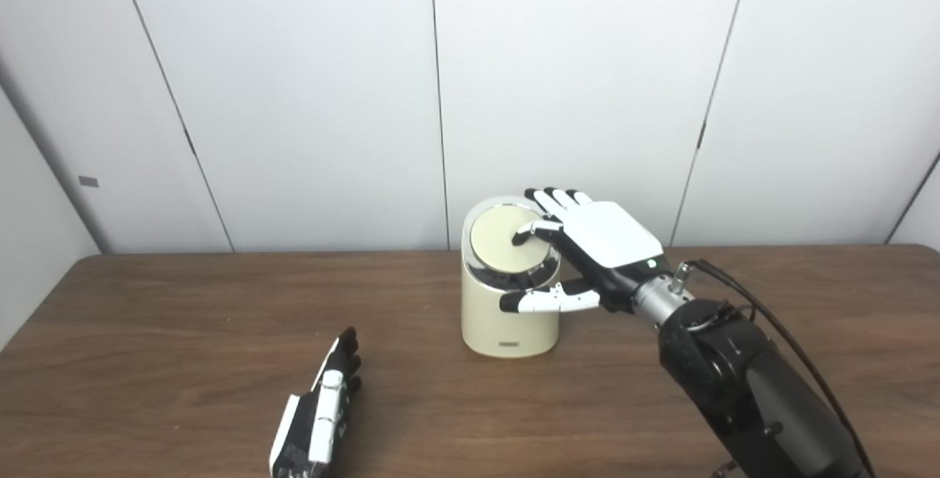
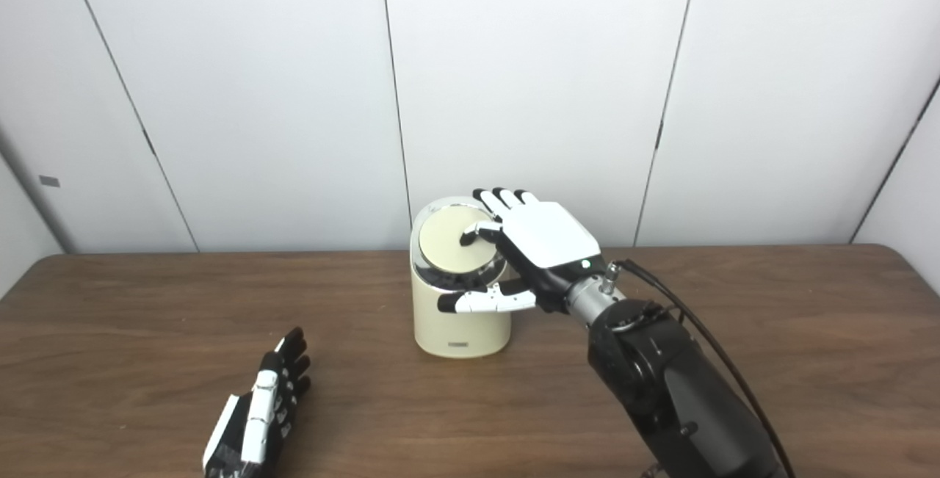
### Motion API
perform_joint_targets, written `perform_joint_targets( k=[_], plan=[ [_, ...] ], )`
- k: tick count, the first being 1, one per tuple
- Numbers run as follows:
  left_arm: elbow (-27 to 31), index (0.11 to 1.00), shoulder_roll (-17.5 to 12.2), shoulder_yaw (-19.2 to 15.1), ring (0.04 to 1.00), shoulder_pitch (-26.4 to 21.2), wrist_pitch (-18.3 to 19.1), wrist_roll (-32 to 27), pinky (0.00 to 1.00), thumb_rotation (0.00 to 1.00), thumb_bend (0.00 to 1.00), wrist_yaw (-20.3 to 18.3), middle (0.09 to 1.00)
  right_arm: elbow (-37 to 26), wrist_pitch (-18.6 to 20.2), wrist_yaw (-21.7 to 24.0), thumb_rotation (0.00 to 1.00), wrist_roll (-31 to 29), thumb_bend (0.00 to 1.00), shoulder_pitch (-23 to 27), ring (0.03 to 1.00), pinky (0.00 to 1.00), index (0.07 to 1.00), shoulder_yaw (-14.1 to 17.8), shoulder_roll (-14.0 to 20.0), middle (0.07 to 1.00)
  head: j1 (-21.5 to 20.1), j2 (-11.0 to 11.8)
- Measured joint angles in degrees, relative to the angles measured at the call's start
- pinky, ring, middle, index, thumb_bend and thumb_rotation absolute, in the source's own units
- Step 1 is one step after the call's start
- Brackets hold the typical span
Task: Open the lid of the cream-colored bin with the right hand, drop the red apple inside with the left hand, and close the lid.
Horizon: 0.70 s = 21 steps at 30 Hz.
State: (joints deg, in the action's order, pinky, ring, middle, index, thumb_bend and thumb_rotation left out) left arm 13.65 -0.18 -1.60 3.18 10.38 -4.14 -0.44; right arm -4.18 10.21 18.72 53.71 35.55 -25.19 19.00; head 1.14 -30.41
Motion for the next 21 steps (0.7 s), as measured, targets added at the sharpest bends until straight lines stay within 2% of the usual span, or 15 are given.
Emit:
perform_joint_targets(
  k=[21],
  plan=[
    [0.14,1.000,0.05,-0.02,1.000,-0.02,0.29,-0.10,1.00,0.99,0.68,0.05,1.000,0.72,0.29,1.92,1.00,0.77,0.70,1.38,1.000,1.00,0.743,-1.15,0.20,1.000,0.00,0.09]
  ],
)
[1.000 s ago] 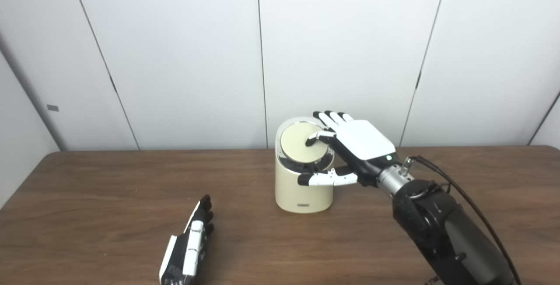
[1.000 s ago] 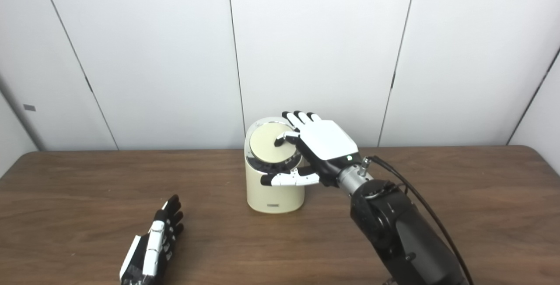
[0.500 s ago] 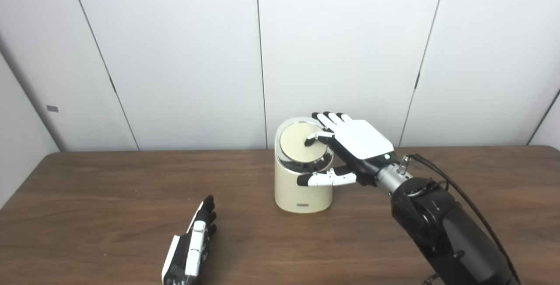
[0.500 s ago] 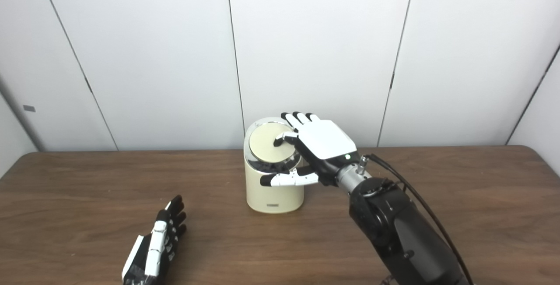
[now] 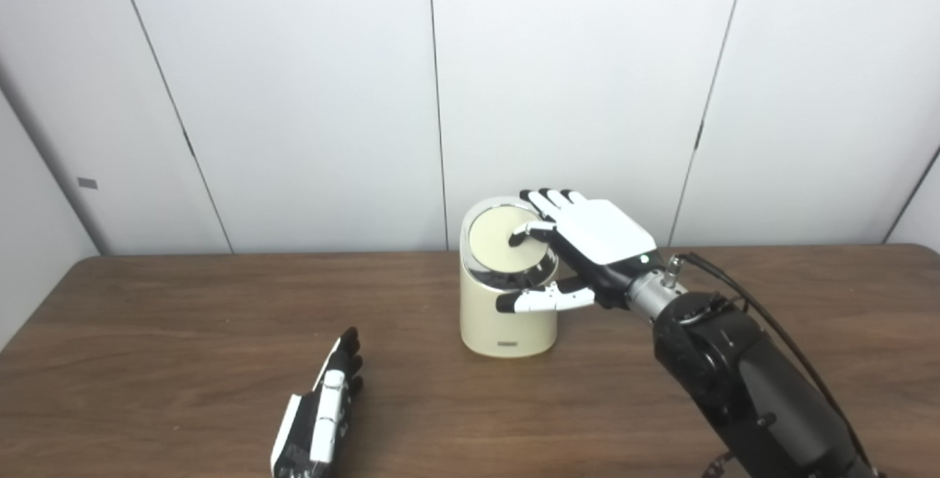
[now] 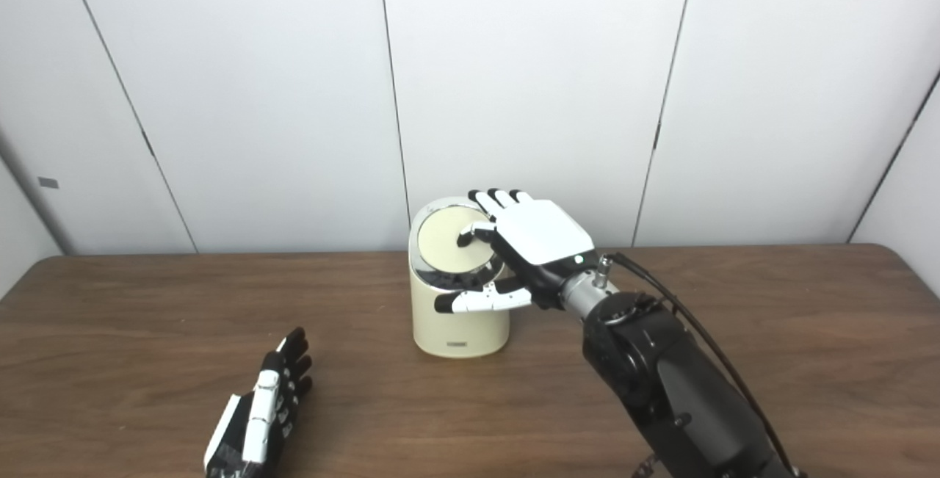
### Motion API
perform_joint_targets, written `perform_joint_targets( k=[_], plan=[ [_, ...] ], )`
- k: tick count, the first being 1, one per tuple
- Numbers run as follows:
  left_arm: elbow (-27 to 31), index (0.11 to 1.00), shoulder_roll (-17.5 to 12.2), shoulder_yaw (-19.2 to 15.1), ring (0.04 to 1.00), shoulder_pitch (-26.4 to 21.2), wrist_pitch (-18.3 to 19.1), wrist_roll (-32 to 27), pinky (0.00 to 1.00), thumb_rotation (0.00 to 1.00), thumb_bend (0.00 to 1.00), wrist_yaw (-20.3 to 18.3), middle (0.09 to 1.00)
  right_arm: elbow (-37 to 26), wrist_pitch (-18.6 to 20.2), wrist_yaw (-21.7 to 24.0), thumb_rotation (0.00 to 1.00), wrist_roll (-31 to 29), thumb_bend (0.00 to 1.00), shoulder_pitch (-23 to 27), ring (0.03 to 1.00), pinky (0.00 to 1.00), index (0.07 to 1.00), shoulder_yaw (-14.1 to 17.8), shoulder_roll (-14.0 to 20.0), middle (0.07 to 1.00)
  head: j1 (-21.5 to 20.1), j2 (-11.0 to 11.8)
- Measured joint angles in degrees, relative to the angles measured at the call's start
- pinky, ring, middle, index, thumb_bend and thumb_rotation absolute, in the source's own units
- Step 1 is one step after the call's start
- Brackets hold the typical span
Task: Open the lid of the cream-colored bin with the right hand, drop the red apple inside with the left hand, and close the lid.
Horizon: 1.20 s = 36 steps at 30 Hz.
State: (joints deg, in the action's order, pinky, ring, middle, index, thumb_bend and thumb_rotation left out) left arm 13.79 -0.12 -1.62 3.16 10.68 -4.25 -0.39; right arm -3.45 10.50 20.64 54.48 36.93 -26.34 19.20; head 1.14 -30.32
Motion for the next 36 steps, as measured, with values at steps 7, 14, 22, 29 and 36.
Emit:
perform_joint_targets(
  k=[7,14,22,29,36],
  plan=[
    [-0.01,1.000,0.11,0.02,1.000,-0.02,-0.02,0.02,1.00,0.99,0.66,0.03,1.000,-0.90,0.46,0.49,1.00,-0.12,0.70,-0.18,1.000,1.00,0.768,0.36,-0.01,1.000,-0.09,0.35],
    [-0.01,1.000,0.45,0.00,1.000,-0.06,-0.02,-0.10,1.00,0.98,0.66,-0.01,1.000,-3.27,0.80,1.76,1.00,-0.13,0.67,-1.10,1.000,1.00,0.779,1.79,-0.04,1.000,0.09,0.44],
    [-0.02,1.000,0.47,0.01,1.000,-0.11,-0.11,-0.12,1.00,0.99,0.65,-0.03,1.000,-6.69,1.63,3.50,0.98,-0.30,0.62,-2.51,1.000,1.00,0.792,4.99,-0.43,0.998,0.18,0.44],
    [-0.03,1.000,0.44,-0.21,1.000,-0.11,-0.13,-0.16,1.00,0.98,0.66,-0.04,1.000,-8.29,2.22,3.48,0.98,0.51,0.59,-3.36,1.000,1.00,0.786,7.11,-0.16,0.982,-0.09,0.44],
    [-0.03,1.000,0.40,-0.19,1.000,-0.11,-0.14,-0.15,1.00,0.97,0.67,-0.04,1.000,-8.29,2.22,3.59,0.94,0.49,0.57,-5.41,1.000,1.00,0.802,7.39,-0.23,0.980,0.00,0.35]
  ],
)
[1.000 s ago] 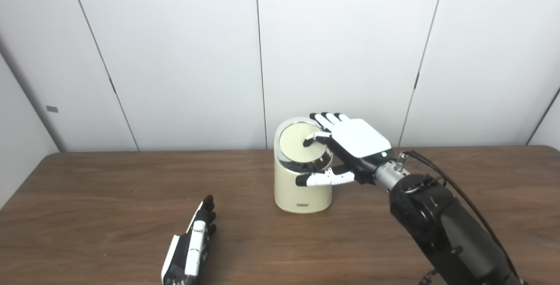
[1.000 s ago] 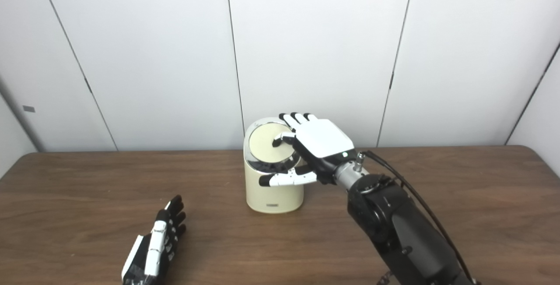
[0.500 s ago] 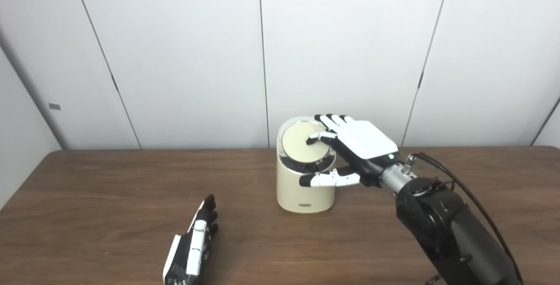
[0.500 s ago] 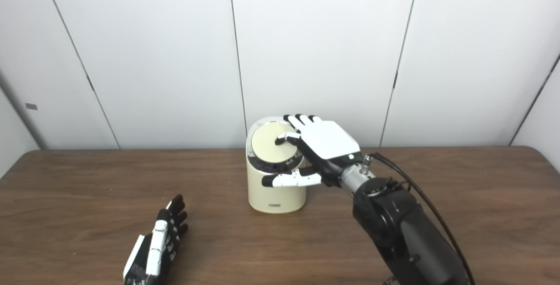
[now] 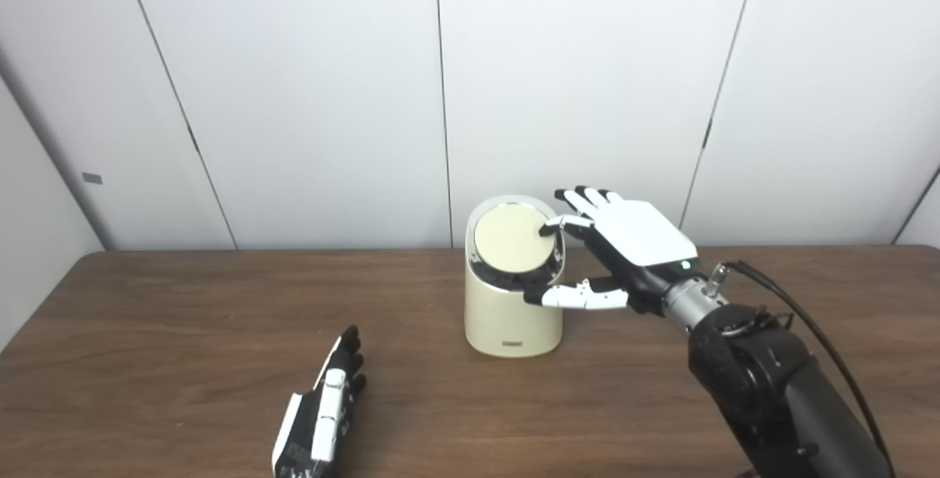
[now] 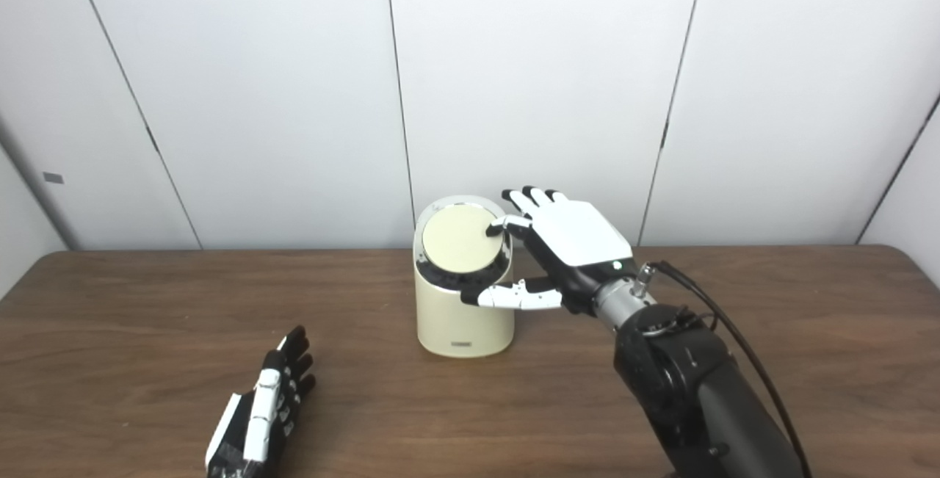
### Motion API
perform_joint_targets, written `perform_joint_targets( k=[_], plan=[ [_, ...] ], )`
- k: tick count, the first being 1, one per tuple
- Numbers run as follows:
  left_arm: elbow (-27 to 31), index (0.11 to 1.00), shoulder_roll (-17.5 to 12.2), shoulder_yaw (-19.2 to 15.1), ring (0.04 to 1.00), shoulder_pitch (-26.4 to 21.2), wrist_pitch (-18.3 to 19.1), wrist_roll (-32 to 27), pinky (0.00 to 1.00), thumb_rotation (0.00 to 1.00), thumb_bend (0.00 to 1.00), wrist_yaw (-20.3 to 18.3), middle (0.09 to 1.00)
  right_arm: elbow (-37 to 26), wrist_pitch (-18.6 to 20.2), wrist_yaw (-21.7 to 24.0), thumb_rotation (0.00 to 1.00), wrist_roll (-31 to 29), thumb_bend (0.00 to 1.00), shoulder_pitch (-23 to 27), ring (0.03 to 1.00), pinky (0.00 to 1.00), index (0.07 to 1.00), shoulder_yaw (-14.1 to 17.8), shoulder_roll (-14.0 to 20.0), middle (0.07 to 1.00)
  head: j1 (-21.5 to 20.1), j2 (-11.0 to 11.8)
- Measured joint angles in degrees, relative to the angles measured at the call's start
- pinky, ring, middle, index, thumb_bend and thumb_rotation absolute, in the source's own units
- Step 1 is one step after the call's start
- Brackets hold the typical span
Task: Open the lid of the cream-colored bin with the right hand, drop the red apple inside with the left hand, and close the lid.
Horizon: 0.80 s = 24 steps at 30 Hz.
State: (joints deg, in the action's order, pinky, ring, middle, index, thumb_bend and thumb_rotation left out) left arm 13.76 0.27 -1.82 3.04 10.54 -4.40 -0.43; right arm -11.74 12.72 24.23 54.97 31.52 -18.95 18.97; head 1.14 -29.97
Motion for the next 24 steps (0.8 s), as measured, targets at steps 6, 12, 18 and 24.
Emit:
perform_joint_targets(
  k=[6,12,18,24],
  plan=[
    [0.00,1.000,-0.05,0.06,1.000,0.00,-0.05,0.11,1.00,0.98,0.67,0.00,1.000,-2.50,1.03,0.54,0.95,-3.73,0.57,-1.45,1.000,1.00,0.862,4.07,-0.33,0.999,-0.09,0.00],
    [-0.01,1.000,-0.58,0.10,1.000,0.00,-0.09,0.41,1.00,0.99,0.68,0.01,1.000,-4.29,3.54,-1.25,0.92,-12.07,0.56,-6.35,1.000,0.95,0.886,11.18,-2.16,1.000,-0.26,-0.09],
    [-0.01,1.000,-1.58,0.24,1.000,0.01,-0.27,2.27,1.00,1.00,0.67,0.00,1.000,-4.82,4.95,-5.84,0.98,-23.20,0.51,-14.90,0.949,0.90,0.909,17.86,-7.65,0.967,-0.88,-0.53],
    [-0.06,1.000,-2.68,-0.13,1.000,0.10,-1.89,2.28,1.00,1.00,0.64,-0.12,1.000,-3.29,4.59,-10.44,1.00,-36.55,0.53,-21.07,0.945,0.90,0.916,23.77,-11.12,0.962,-1.05,-0.70]
  ],
)
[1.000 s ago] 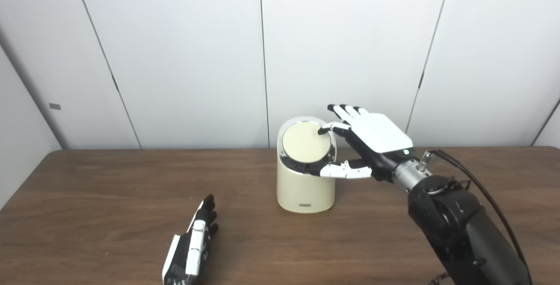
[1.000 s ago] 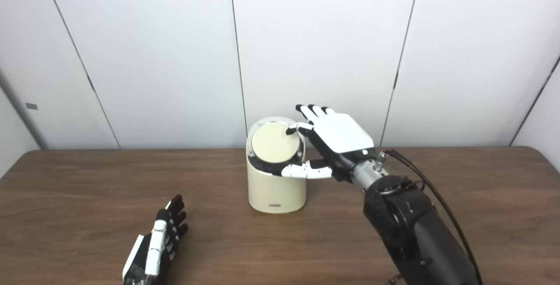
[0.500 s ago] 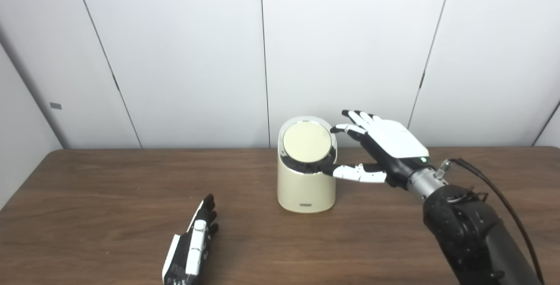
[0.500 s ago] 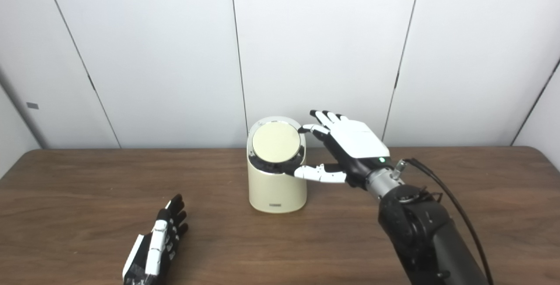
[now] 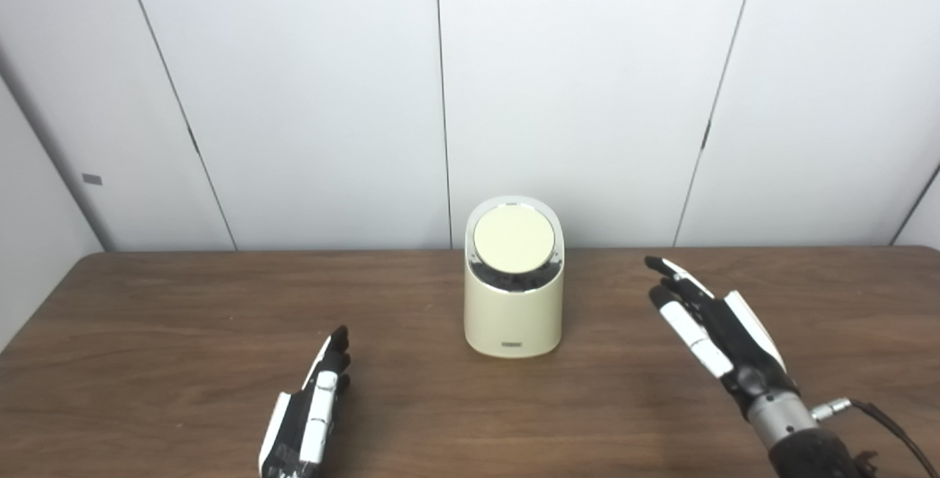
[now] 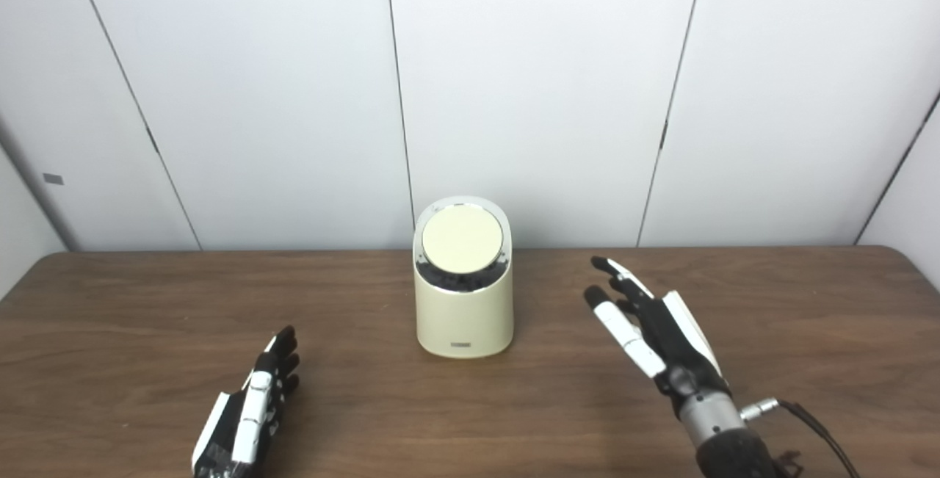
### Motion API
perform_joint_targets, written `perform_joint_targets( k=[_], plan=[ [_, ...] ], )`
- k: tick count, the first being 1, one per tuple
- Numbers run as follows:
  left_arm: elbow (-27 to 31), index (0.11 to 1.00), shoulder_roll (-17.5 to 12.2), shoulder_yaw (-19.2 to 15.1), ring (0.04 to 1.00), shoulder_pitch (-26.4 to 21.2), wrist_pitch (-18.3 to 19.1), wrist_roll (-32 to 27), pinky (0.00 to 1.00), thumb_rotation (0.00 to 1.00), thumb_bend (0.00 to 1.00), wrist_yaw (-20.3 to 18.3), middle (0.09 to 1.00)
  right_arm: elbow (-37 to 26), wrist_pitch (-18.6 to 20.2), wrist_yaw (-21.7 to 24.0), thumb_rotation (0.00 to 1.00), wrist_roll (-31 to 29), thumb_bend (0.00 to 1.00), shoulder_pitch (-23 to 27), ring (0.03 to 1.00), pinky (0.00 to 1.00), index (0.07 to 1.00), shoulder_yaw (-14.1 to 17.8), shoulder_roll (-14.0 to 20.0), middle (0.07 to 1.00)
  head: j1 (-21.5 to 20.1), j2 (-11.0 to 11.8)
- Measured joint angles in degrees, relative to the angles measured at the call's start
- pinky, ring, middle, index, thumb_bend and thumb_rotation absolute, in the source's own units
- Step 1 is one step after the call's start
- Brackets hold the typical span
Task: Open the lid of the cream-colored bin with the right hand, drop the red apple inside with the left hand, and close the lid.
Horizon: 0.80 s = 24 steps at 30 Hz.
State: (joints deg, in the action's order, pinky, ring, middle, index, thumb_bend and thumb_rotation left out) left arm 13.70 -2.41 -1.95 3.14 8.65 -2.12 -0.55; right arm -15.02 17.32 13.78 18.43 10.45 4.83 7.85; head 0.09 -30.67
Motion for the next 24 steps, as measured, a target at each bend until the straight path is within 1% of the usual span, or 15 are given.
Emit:
perform_joint_targets(
  k=[2,3,5,7,9,10,11,12,14,16,18,21,24],
  plan=[
    [0.00,1.000,-0.03,-0.13,1.000,0.02,-0.52,-0.20,1.00,0.99,0.63,-0.04,1.000,1.52,-1.49,-1.90,1.00,-3.86,0.49,-1.32,0.960,0.93,0.921,1.40,-1.81,0.974,0.17,0.00],
    [0.00,1.000,0.03,-0.16,1.000,0.07,-0.64,-0.35,1.00,0.98,0.62,-0.06,1.000,1.96,-2.21,-2.80,1.00,-5.43,0.49,-2.03,0.976,0.95,0.925,1.90,-2.67,0.986,0.09,-0.09],
    [-0.01,1.000,0.32,-0.38,1.000,0.41,-1.49,-0.77,1.00,0.94,0.61,-0.04,1.000,2.85,-4.13,-4.34,0.97,-8.81,0.51,-3.49,0.980,0.96,0.925,2.50,-4.21,0.991,-0.09,-0.26],
    [-0.01,1.000,0.83,-0.66,1.000,1.28,-3.44,-1.12,1.00,0.92,0.60,0.00,1.000,3.50,-4.96,-5.57,0.96,-11.02,0.56,-4.47,0.973,0.94,0.930,2.92,-5.24,0.986,-0.18,-0.44],
    [-0.01,1.000,1.11,-0.90,1.000,2.61,-4.81,-1.73,1.00,0.91,0.60,0.00,1.000,3.56,-6.22,-6.20,0.95,-12.50,0.57,-5.46,0.968,0.93,0.933,2.91,-5.28,0.979,-0.18,-0.61],
    [0.00,1.000,1.13,-1.05,1.000,3.26,-5.09,-2.03,1.00,0.91,0.59,0.00,1.000,3.54,-6.35,-6.64,0.96,-12.88,0.59,-5.71,0.965,0.92,0.938,2.89,-5.28,0.973,0.00,-0.96],
    [0.00,1.000,1.12,-1.27,1.000,4.06,-5.37,-2.19,1.00,0.92,0.59,-0.01,1.000,3.40,-6.39,-6.97,0.96,-13.20,0.59,-6.01,0.969,0.92,0.947,2.80,-5.27,0.974,0.00,-1.23],
    [0.01,1.000,1.12,-1.51,1.000,4.62,-5.74,-2.29,1.00,0.92,0.59,0.00,1.000,3.06,-6.40,-7.17,0.97,-13.50,0.58,-6.56,0.972,0.93,0.952,2.69,-5.27,0.975,0.00,-1.32],
    [0.19,1.000,1.11,-2.14,1.000,5.70,-6.98,-2.27,1.00,0.93,0.62,0.19,1.000,2.50,-6.47,-7.44,0.98,-14.28,0.53,-7.80,0.982,0.95,0.958,2.42,-5.32,0.979,-0.09,-1.67],
    [1.01,1.000,1.11,-2.78,1.000,6.46,-7.28,-2.25,1.00,0.93,0.63,0.49,1.000,2.45,-6.90,-7.74,1.00,-15.65,0.51,-9.21,0.994,0.98,0.965,2.29,-5.58,0.990,-0.35,-1.93],
    [1.48,1.000,1.11,-3.26,1.000,6.61,-7.37,-2.27,1.00,0.92,0.63,0.79,1.000,2.45,-7.55,-7.84,1.00,-16.85,0.51,-10.36,0.997,0.99,0.969,2.25,-5.89,0.995,-0.53,-2.11],
    [2.76,1.000,1.16,-3.72,1.000,6.93,-7.37,-2.17,1.00,0.94,0.61,1.03,1.000,2.47,-9.44,-7.91,1.00,-18.15,0.51,-11.14,1.000,1.00,0.970,2.17,-5.82,1.000,-0.53,-2.29],
    [3.79,0.999,1.16,-4.04,0.998,7.40,-7.17,-1.83,1.00,0.97,0.60,1.43,0.999,2.45,-11.15,-8.19,1.00,-18.32,0.50,-11.61,1.000,1.00,0.966,2.05,-5.53,1.000,-0.70,-2.81]
  ],
)
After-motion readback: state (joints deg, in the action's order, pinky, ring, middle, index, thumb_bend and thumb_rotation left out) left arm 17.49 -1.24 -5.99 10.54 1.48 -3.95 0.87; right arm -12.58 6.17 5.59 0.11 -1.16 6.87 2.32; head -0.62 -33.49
